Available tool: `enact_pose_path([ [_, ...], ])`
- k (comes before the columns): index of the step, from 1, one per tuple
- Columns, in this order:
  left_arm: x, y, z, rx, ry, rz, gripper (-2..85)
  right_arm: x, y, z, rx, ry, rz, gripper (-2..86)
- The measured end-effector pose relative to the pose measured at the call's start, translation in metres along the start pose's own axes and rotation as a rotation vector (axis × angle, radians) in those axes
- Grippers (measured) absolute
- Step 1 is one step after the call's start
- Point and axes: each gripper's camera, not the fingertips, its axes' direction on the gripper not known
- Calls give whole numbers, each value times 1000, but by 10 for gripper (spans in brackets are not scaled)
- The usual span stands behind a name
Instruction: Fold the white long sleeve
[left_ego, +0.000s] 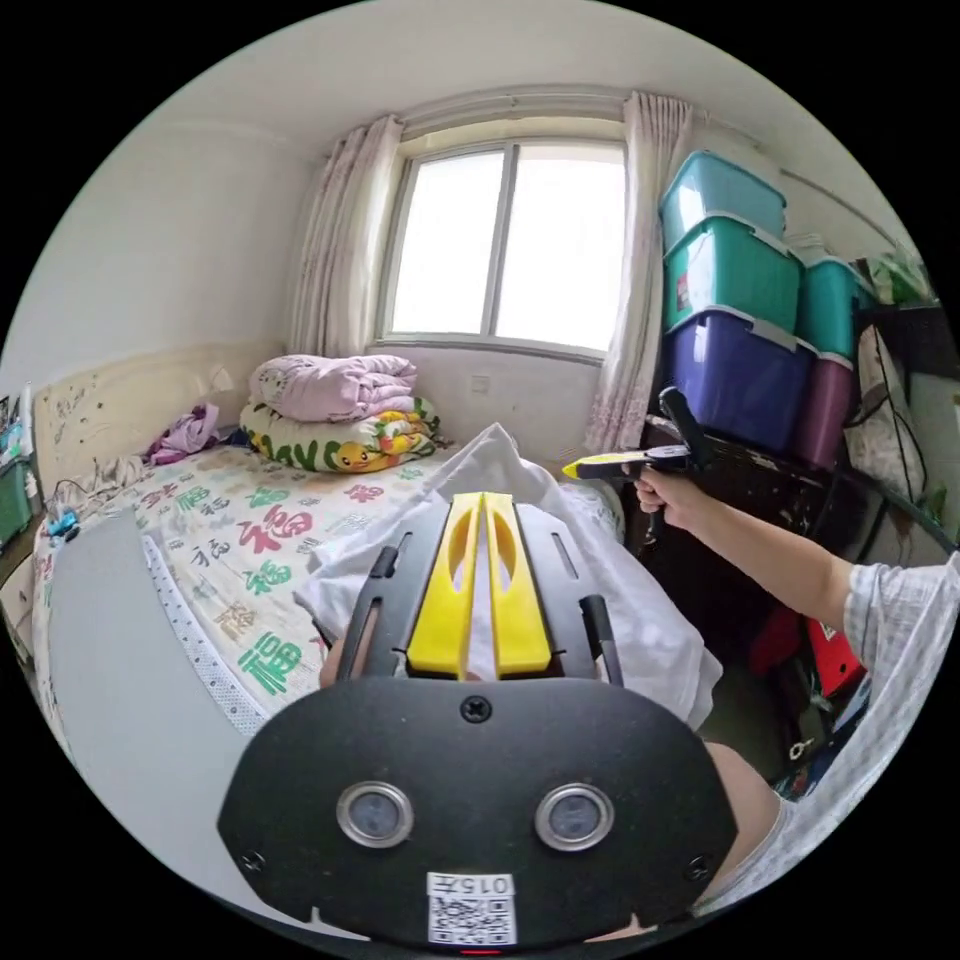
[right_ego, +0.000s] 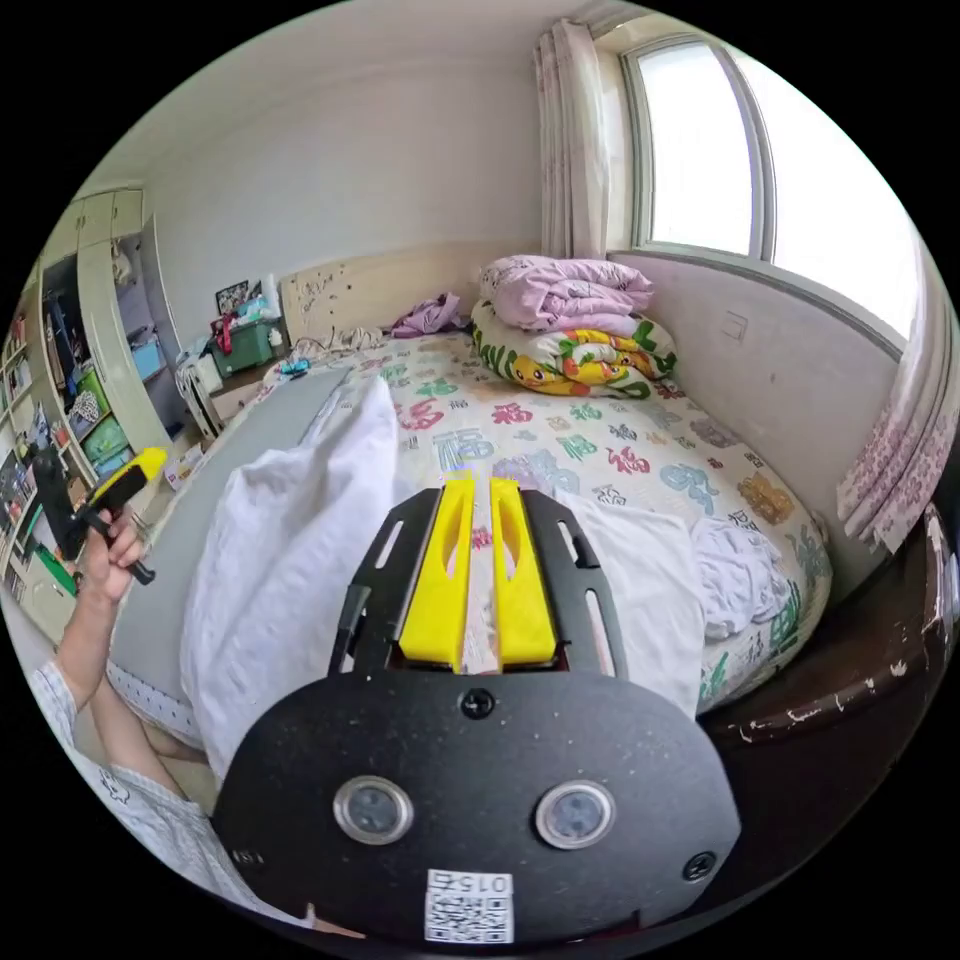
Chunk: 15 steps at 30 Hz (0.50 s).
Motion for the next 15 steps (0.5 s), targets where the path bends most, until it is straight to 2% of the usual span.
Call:
enact_pose_path([
  [2,24,3,32,-89,90,44,39,15,17,30,-122,56,10,78],
  [7,72,43,118,-318,13,130,71,36,53,106,-341,115,52,126],
  [9,81,59,127,-270,-38,124,70,35,56,131,-394,159,30,133],
  [12,88,60,134,-291,-48,129,70,28,53,169,-480,144,6,137],
  [15,88,64,138,-289,-28,112,69,14,45,180,-491,245,-53,102],
])
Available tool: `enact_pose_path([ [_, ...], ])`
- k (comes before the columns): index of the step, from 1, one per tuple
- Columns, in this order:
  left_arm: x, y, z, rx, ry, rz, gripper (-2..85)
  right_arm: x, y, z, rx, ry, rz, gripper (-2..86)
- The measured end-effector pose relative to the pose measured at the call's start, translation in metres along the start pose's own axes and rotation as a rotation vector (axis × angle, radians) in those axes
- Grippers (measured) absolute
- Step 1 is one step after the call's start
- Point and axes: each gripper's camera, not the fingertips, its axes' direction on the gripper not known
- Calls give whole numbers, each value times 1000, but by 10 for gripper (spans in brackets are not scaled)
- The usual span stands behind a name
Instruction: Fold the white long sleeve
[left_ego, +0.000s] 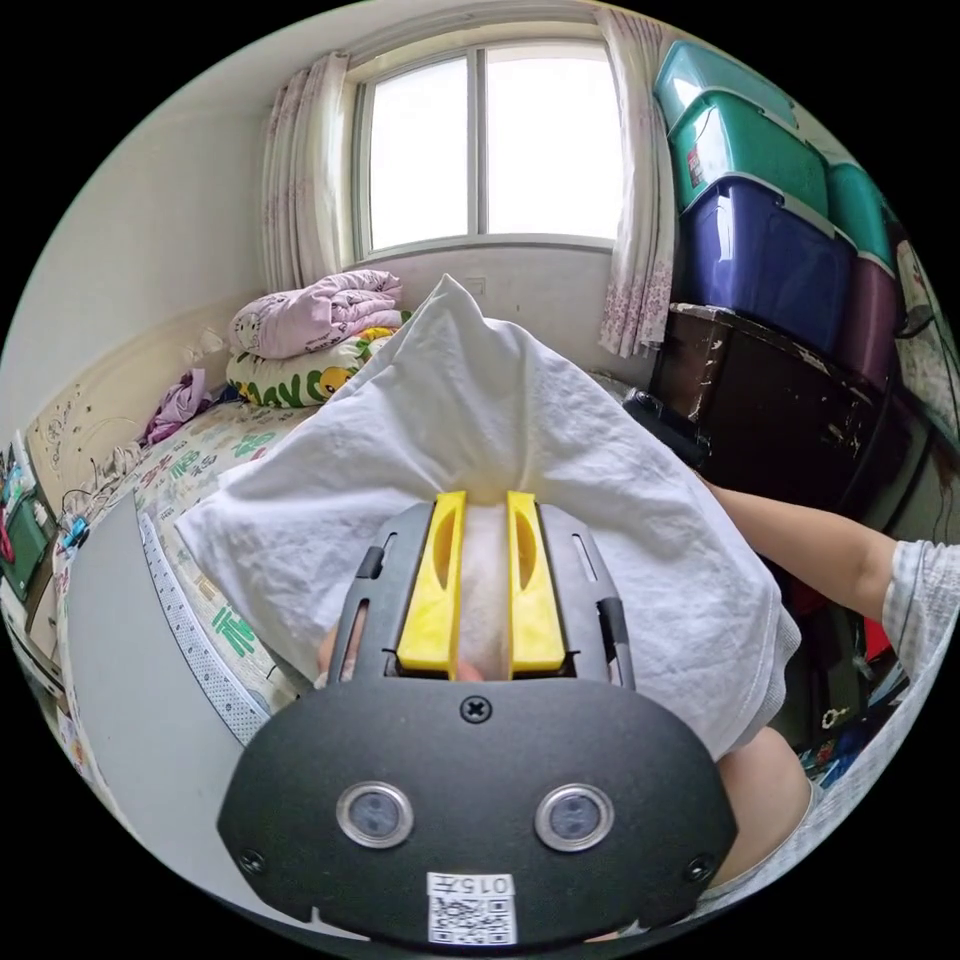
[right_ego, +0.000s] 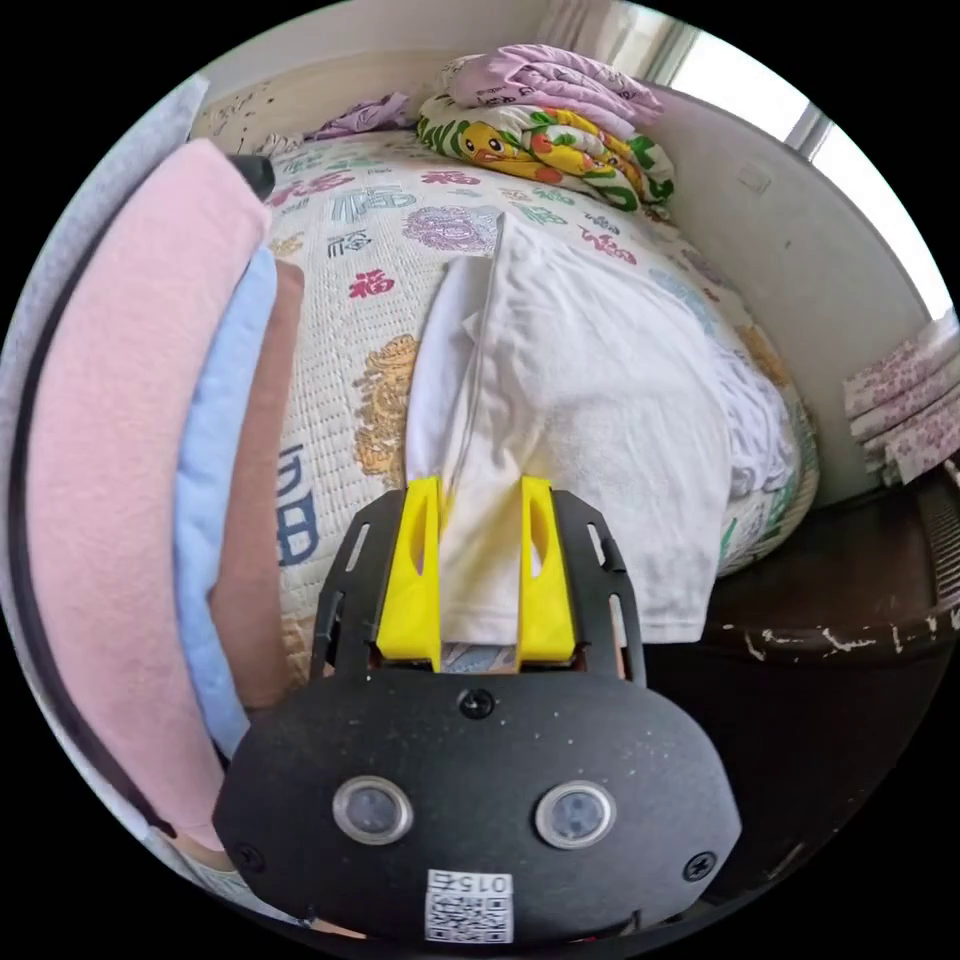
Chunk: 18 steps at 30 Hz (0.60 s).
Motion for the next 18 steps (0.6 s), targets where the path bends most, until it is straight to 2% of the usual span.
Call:
enact_pose_path([
  [3,5,2,2,0,-1,0,69,3,-6,-19,10,20,-13,51],
  [7,9,4,2,0,6,-13,68,60,5,-64,81,-221,122,47],
  [9,11,7,-1,-4,11,-30,68,76,12,-68,54,-313,132,38],
  [13,19,10,-5,-8,-11,-30,68,73,28,-77,67,-262,137,35],
  [18,27,13,-11,-19,-24,-25,68,49,21,-72,16,-270,108,83],
])
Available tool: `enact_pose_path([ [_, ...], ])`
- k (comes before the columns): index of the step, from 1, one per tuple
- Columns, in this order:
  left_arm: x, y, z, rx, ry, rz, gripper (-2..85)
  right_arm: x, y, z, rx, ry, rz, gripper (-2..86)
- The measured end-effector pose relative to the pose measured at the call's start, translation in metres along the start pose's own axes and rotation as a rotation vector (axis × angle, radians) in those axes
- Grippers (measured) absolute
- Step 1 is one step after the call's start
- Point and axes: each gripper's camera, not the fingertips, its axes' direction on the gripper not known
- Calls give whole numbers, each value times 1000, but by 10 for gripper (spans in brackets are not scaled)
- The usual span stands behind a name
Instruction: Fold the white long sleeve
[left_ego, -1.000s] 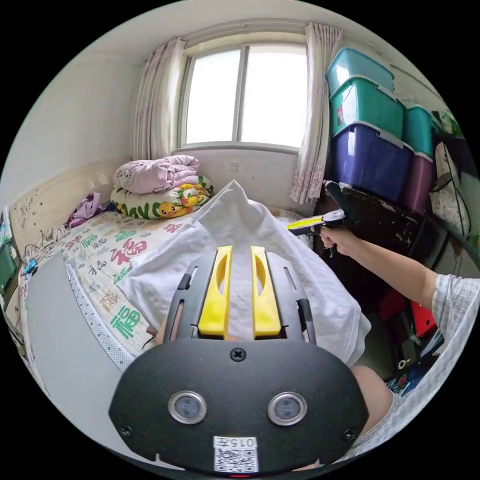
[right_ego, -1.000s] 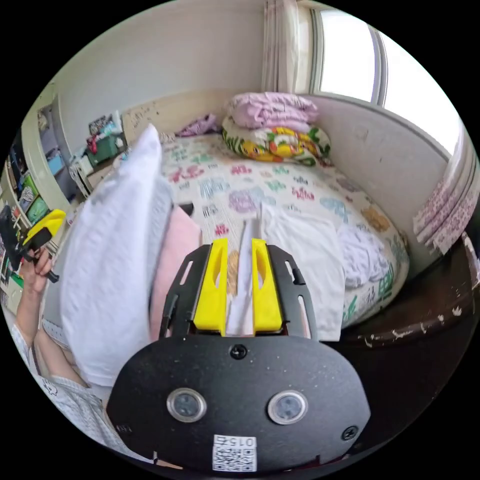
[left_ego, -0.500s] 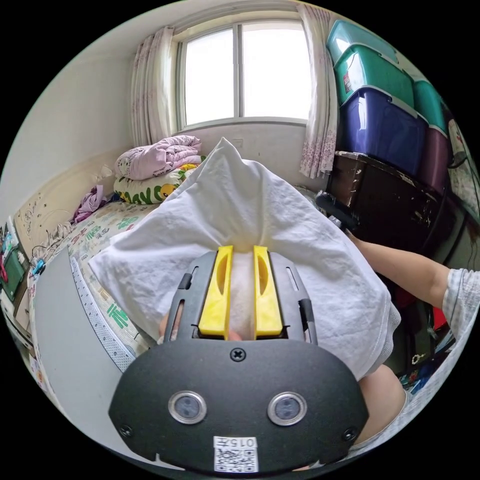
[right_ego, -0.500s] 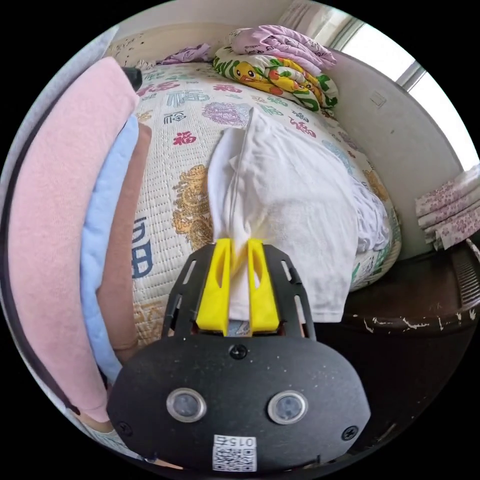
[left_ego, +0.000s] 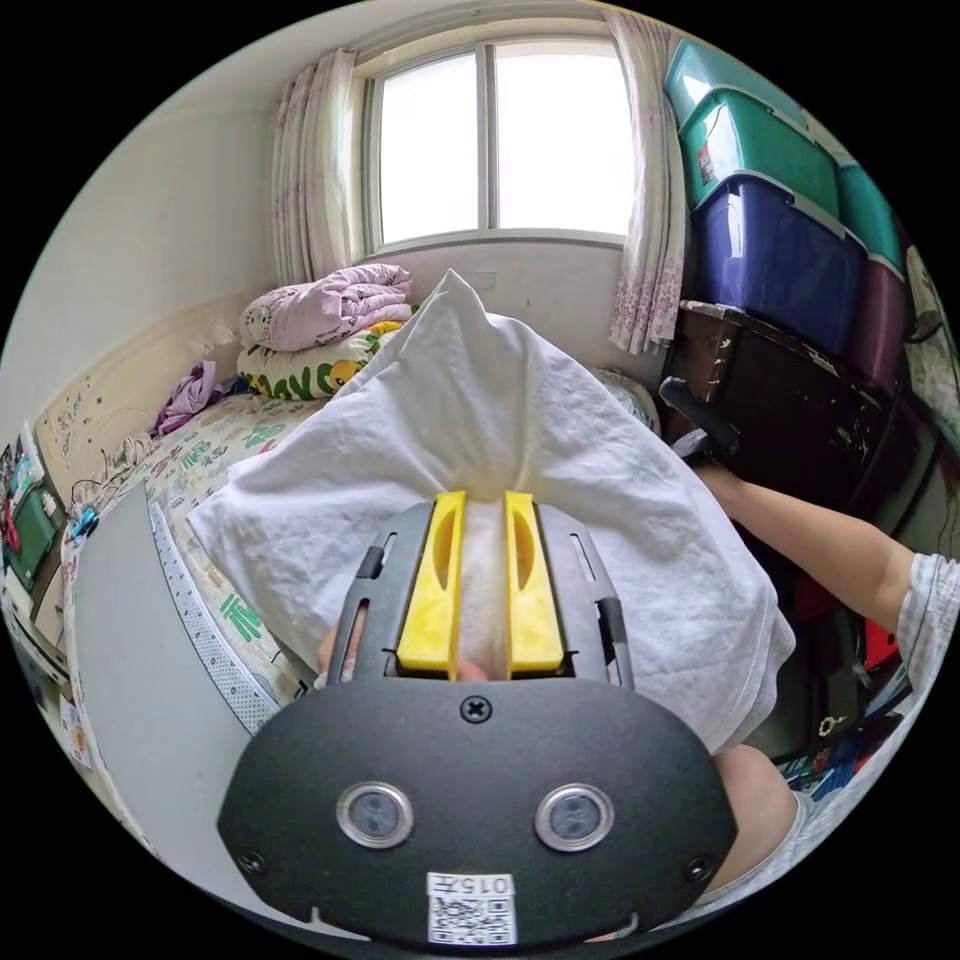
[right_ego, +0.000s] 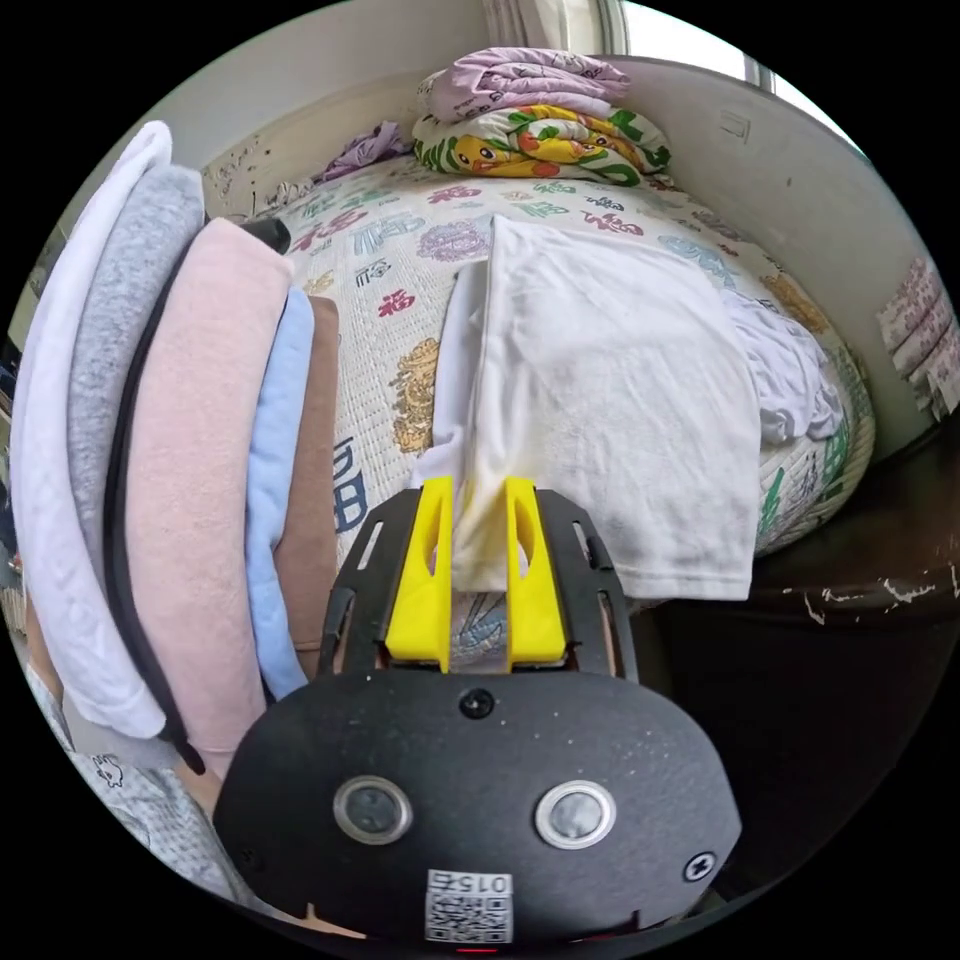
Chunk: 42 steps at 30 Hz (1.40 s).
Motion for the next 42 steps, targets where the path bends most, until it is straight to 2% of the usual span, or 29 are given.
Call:
enact_pose_path([
  [4,4,2,-5,-7,-7,4,68,-18,3,31,-57,149,-47,79],
  [6,3,5,-10,-3,-2,-4,68,-18,12,37,-46,196,-54,50],
  [11,-2,9,-25,-6,22,-15,68,31,50,1,64,66,52,12],
  [14,-6,14,-47,6,35,-36,78,64,95,-74,254,-7,99,2],
  [18,4,31,-111,135,52,-7,87,98,168,-200,470,46,130,-3],
  [21,18,38,-162,202,83,13,91,117,236,-290,639,-104,134,-4],
  [25,35,45,-225,287,224,12,101,81,338,-402,787,-231,-13,-4],
  [29,64,71,-289,398,434,23,113,23,430,-483,842,-368,-200,-4],
  [31,80,87,-312,423,474,63,127,0,458,-503,851,-462,-275,-3],
  [37,64,138,-397,523,357,11,133,-65,512,-517,849,-735,-505,-2],
  [42,-23,174,-479,559,31,-152,126,-128,494,-468,775,-935,-662,0],
])
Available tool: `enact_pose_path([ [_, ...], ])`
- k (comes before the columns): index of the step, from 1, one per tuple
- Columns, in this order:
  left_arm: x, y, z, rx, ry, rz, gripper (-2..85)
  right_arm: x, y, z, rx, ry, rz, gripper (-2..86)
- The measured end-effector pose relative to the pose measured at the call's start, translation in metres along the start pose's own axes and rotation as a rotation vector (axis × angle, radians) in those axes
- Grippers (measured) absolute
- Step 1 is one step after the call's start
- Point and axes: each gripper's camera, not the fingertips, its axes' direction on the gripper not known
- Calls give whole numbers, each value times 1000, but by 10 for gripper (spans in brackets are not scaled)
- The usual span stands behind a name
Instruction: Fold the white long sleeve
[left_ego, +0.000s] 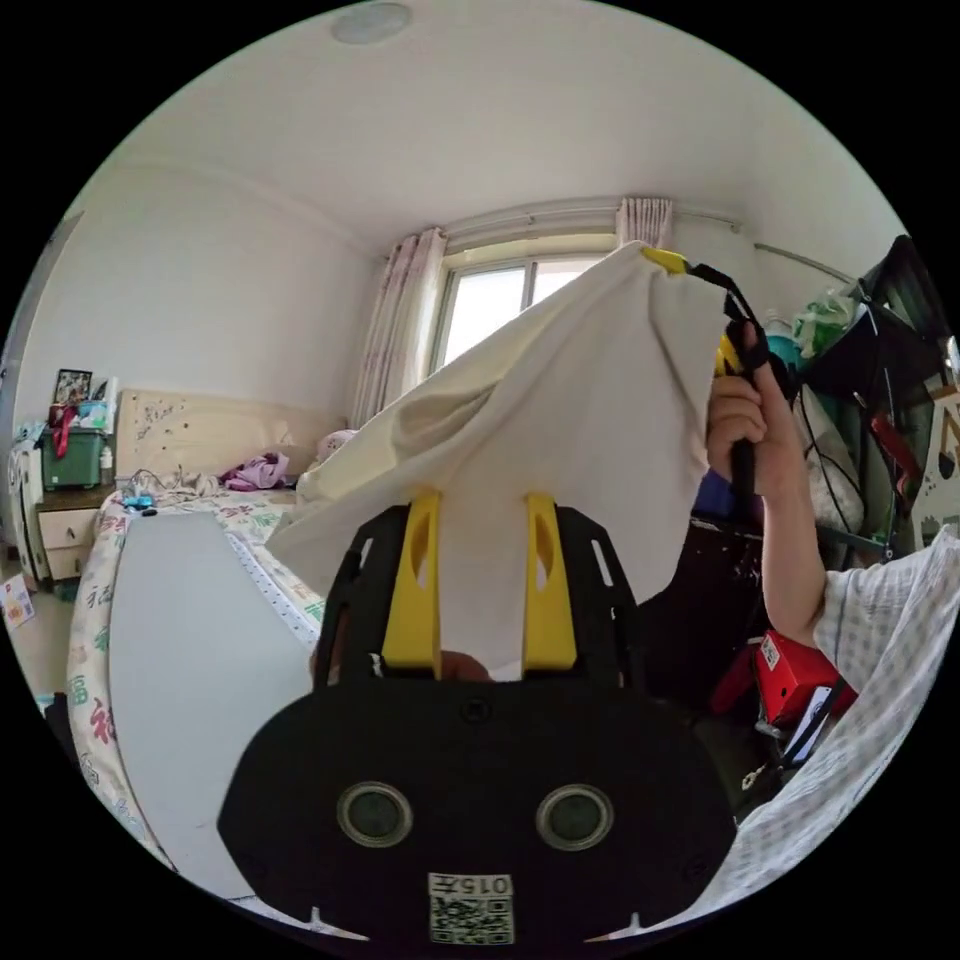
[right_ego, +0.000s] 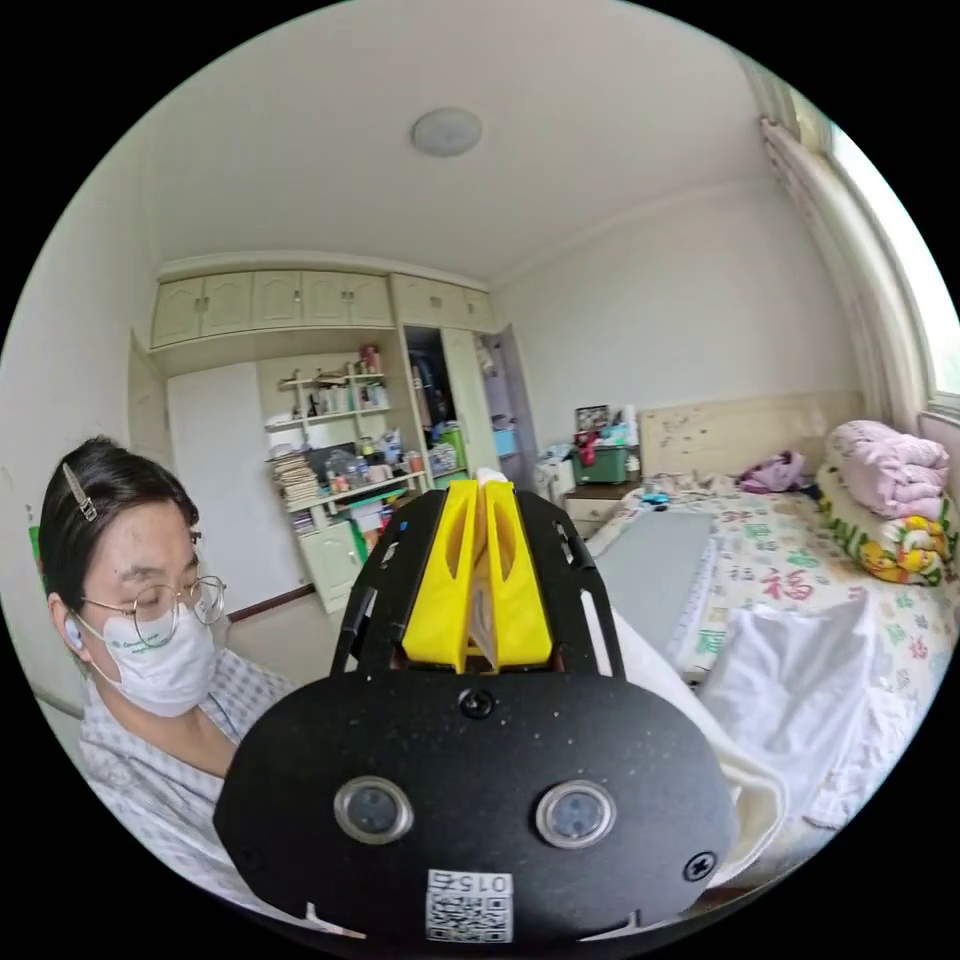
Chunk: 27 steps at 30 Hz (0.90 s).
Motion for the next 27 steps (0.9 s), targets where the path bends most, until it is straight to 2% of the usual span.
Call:
enact_pose_path([
  [4,-95,-18,-32,-33,-171,-144,133,51,48,110,-61,-201,13,0],
  [7,-176,4,-65,-81,-275,-283,129,111,118,206,-186,-250,38,-1],
  [9,-239,52,-99,-124,-350,-407,135,152,171,276,-345,-219,32,-1],
  [11,-280,93,-128,-142,-395,-538,144,213,255,365,-579,-62,17,-2],
  [13,-312,129,-155,-118,-389,-672,150,261,309,405,-662,-59,53,-2],
  [17,-351,162,-190,-107,-468,-742,152,353,365,433,-661,-300,190,1],
  [19,-368,161,-202,-130,-505,-817,149,383,376,435,-648,-262,177,2],
  [21,-377,149,-218,-104,-559,-780,135,416,385,426,-609,-241,174,2],
  [23,-386,147,-220,-157,-629,-782,135,464,402,404,-541,-282,208,3],
  [26,-409,146,-209,-272,-560,-826,158,512,415,387,-529,-340,259,3],
  [27,-413,147,-207,-252,-542,-844,164,530,417,383,-535,-387,258,4],
])
